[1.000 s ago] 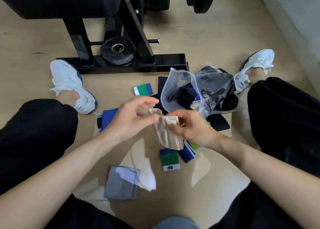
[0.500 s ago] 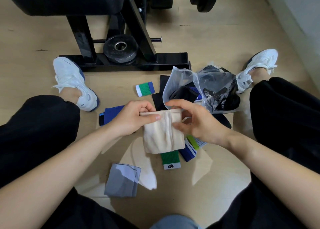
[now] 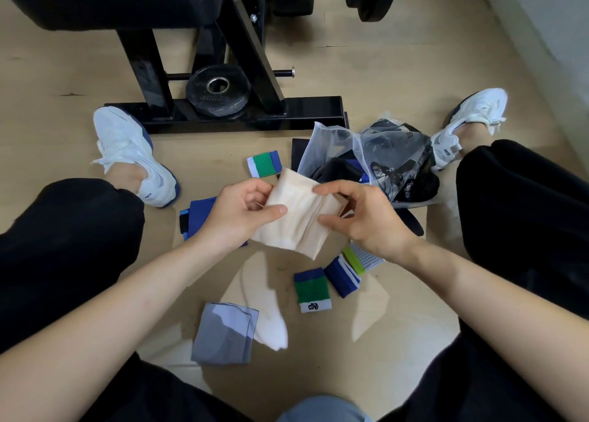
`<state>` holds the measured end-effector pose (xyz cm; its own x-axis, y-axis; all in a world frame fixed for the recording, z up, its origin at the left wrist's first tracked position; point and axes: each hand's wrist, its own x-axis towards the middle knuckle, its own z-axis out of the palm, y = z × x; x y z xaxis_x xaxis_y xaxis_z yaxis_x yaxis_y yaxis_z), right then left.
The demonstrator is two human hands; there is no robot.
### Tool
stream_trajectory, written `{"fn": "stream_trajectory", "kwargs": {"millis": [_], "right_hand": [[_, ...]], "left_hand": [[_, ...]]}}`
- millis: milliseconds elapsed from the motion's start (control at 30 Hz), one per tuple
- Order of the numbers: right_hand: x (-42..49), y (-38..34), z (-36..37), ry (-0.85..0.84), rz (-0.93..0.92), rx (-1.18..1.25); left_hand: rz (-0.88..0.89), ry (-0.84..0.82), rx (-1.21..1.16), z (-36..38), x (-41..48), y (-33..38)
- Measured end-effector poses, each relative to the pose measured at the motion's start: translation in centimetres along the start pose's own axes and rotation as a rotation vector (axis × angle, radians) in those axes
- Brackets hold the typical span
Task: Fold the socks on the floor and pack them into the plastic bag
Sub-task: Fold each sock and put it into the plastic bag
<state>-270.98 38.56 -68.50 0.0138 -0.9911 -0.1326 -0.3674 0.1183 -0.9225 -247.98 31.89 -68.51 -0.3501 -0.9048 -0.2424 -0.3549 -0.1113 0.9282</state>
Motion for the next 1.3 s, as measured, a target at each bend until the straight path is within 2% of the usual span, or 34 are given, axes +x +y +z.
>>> {"fn": "stream_trajectory", "kwargs": {"millis": [167, 300, 367, 467, 533, 633, 767, 933, 1000, 1033, 1167, 1233, 1300], "right_hand": [[0.1, -0.1, 0.4, 0.02, 0.162, 0.256], [0.0, -0.9, 0.3, -0.028, 0.268, 0.53], [-0.2, -1.3, 0.1, -0.05, 0.303, 0.602], [-0.3, -1.2, 0.1, 0.003, 0.313, 0.579], [-0.2, -0.9, 0.1, 0.02, 0.309, 0.549], [-0.1, -0.9, -0.1, -0.034, 0.272, 0.523], [0.0, -1.0, -0.5, -0.106, 0.198, 0.512], [-0.1, -1.2, -0.6, -0.023, 0.154, 0.507], [0.0, -1.1, -0.8, 0.017, 0.116, 0.403], [0.2, -1.0, -1.1, 0.064, 0.057, 0.254], [1.9, 0.3, -3.4, 0.249, -0.303, -0.632], [2.9, 0.9, -4.3, 0.24, -0.3, -0.848], [4.0, 1.5, -4.8, 0.19, -0.206, -0.921]], "left_hand": [[0.178, 0.06, 0.215, 0.9, -1.0, 0.5], [0.279, -0.048, 0.454, 1.7, -2.1, 0.9], [0.324, -0.122, 0.484, 1.8, -2.3, 0.7], [0.347, -0.232, 0.422, 1.8, -2.4, 0.6], [0.334, -0.225, 0.343, 1.7, -2.2, 0.8], [0.292, -0.208, 0.249, 1.4, -1.7, 0.9], [0.158, -0.383, 0.088, 1.3, -1.5, 0.8], [0.128, -0.383, 0.038, 2.0, -1.7, 0.7], [0.133, -0.341, 0.063, 2.0, -1.6, 0.4], [0.14, -0.31, 0.085, 2.0, -1.5, 0.2], [0.144, -0.224, 0.179, 1.8, -1.1, -0.5], [0.132, -0.201, 0.189, 1.7, -1.0, -0.8], [0.129, -0.177, 0.194, 1.7, -0.7, -1.0]]}}
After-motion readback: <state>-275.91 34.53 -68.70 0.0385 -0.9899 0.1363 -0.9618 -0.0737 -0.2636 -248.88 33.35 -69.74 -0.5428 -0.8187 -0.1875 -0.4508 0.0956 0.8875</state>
